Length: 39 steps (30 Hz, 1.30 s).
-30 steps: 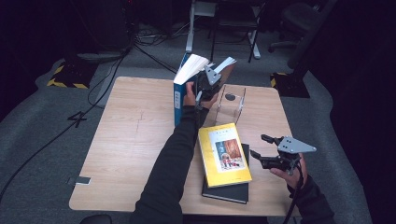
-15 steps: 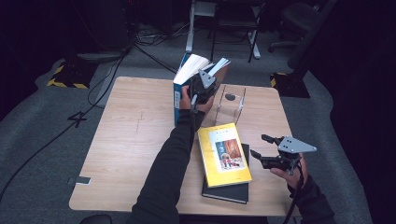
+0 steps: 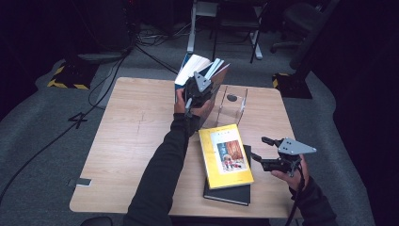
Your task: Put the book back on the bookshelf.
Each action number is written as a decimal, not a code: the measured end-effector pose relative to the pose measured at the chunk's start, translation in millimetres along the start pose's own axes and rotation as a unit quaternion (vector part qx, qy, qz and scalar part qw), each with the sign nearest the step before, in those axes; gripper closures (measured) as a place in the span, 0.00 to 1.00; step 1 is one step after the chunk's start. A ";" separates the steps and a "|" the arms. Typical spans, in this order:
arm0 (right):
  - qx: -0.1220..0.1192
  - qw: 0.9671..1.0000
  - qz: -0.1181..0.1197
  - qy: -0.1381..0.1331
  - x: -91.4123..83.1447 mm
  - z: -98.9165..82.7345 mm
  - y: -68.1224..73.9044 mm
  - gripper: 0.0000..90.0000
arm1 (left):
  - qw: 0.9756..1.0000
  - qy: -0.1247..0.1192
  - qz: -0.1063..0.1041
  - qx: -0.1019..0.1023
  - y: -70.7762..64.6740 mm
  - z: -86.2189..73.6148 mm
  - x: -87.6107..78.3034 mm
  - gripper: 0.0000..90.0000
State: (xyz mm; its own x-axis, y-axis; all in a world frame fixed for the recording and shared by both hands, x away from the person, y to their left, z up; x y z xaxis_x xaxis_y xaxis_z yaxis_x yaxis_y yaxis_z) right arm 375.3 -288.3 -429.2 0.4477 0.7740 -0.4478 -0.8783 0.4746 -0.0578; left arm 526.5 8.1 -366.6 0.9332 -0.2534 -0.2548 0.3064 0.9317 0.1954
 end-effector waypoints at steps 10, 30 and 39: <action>-0.001 1.000 0.003 0.004 1.6 -0.9 1.3 0.29 | 1.000 0.006 -0.017 0.002 3.3 -15.0 -13.3 0.69; -0.002 1.000 0.008 0.020 7.6 -3.4 4.2 0.29 | 0.997 0.033 -0.064 0.018 1.6 -66.8 -35.6 0.61; 0.000 1.000 0.011 0.028 9.9 -4.5 6.2 0.29 | 0.992 0.058 -0.100 0.057 5.0 -91.8 -50.3 0.58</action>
Point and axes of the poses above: each handheld gripper's, and its own axes: x roughly forward along the jaws, z roughly out of its top, y roughly to its left, the point moved 2 cm from there along x, roughly forward along the jaws, and after that the axes turned 12 degrees about z, right-handed, at the moved point
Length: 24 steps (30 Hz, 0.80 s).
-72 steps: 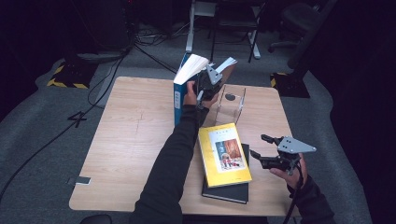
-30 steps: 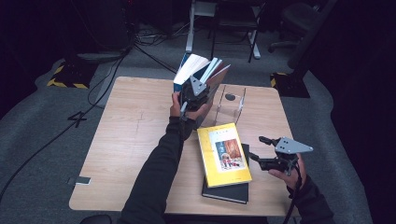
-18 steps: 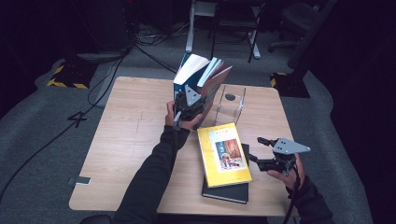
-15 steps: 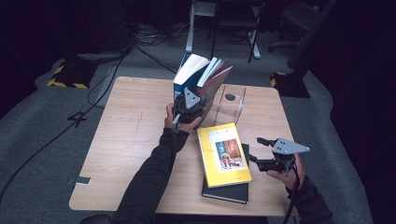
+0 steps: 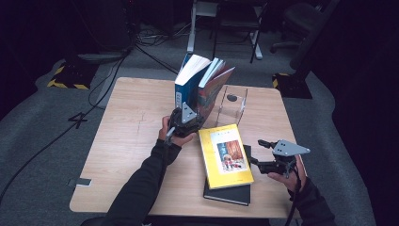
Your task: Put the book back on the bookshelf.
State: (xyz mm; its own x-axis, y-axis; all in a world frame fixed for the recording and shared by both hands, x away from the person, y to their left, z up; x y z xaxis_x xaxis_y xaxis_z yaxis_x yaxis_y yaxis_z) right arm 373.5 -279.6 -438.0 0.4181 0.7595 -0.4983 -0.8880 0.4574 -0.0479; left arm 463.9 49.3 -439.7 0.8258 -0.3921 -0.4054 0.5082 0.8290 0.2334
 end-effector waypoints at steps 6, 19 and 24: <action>-0.003 1.000 0.005 0.008 2.1 -2.1 3.0 0.29 | 0.999 0.032 -0.012 0.033 -1.2 -18.5 -10.5 0.56; -0.009 0.999 0.027 0.022 5.0 -3.6 12.6 0.28 | 0.993 0.065 -0.067 0.069 -8.3 -52.1 -38.9 0.50; -0.001 0.999 0.038 0.027 6.0 -5.5 16.6 0.28 | 0.990 0.080 -0.083 0.076 -9.3 -70.7 -49.7 0.48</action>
Point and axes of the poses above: each handheld gripper's, and its own axes: x roughly forward along the jaws, z roughly out of its top, y roughly to its left, the point moved 2 cm from there along x, roughly forward along the jaws, and after that the axes turned 12 degrees about z, right-handed, at the moved point
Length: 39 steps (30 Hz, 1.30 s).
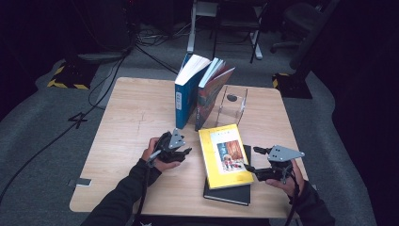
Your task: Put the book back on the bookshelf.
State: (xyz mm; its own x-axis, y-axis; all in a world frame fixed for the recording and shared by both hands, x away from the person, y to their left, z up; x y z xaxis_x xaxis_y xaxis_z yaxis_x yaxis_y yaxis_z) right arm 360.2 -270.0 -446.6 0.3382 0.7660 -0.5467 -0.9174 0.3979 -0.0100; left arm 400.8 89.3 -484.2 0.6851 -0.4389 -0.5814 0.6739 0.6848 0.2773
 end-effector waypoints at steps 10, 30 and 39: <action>0.023 0.999 0.037 0.024 2.5 -3.3 6.4 0.28 | 0.999 0.023 -0.049 -0.001 -17.6 -28.8 -22.1 0.39; 0.088 0.987 0.097 0.092 23.2 -11.2 -12.2 0.17 | 0.994 0.054 -0.099 -0.006 -29.1 -61.0 -35.0 0.25; 0.106 0.979 0.134 0.110 34.5 -6.1 -20.7 0.15 | 0.993 0.055 -0.106 -0.003 -30.3 -54.4 -26.5 0.21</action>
Point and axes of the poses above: each handheld gripper's, and its own axes: x roughly forward along the jaws, z roughly out of its top, y roughly to its left, the point moved 2 cm from there along x, roughly forward along the jaws, and after that the axes turned 12 degrees about z, right-handed, at the moved point
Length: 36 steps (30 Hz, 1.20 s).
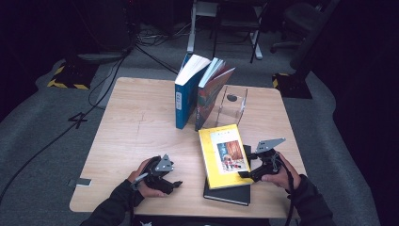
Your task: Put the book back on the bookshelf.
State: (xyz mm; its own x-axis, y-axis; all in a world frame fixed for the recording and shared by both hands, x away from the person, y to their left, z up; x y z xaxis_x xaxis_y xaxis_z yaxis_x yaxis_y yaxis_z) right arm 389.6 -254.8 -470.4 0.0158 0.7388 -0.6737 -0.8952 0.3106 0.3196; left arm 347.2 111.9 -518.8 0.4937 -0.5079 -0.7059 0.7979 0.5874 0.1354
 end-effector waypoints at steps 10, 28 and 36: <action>-0.005 1.000 -0.011 0.022 0.1 6.4 3.0 0.16 | 1.000 -0.001 -0.002 0.001 1.4 4.4 4.7 0.21; -0.025 1.000 -0.005 -0.007 4.1 24.6 -1.4 0.25 | 1.000 -0.001 -0.002 0.003 1.0 4.9 5.1 0.22; -0.019 0.999 -0.001 -0.034 11.0 35.2 -15.6 0.40 | 1.000 -0.002 -0.002 0.001 0.8 5.6 5.7 0.22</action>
State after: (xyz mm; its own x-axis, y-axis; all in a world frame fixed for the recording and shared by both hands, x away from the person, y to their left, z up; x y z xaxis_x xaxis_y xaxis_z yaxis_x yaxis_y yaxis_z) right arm 419.4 -230.5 -459.4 0.0456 0.7775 -0.6272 -0.9110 0.2900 0.2932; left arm 352.6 106.0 -518.8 0.4909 -0.5126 -0.7045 0.8012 0.5833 0.1338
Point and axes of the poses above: each handheld gripper's, and its own axes: x roughly forward along the jaws, z roughly out of its top, y roughly to its left, the point moved 2 cm from there along x, roughly forward along the jaws, and after that the axes turned 12 degrees about z, right-handed, at the moved point
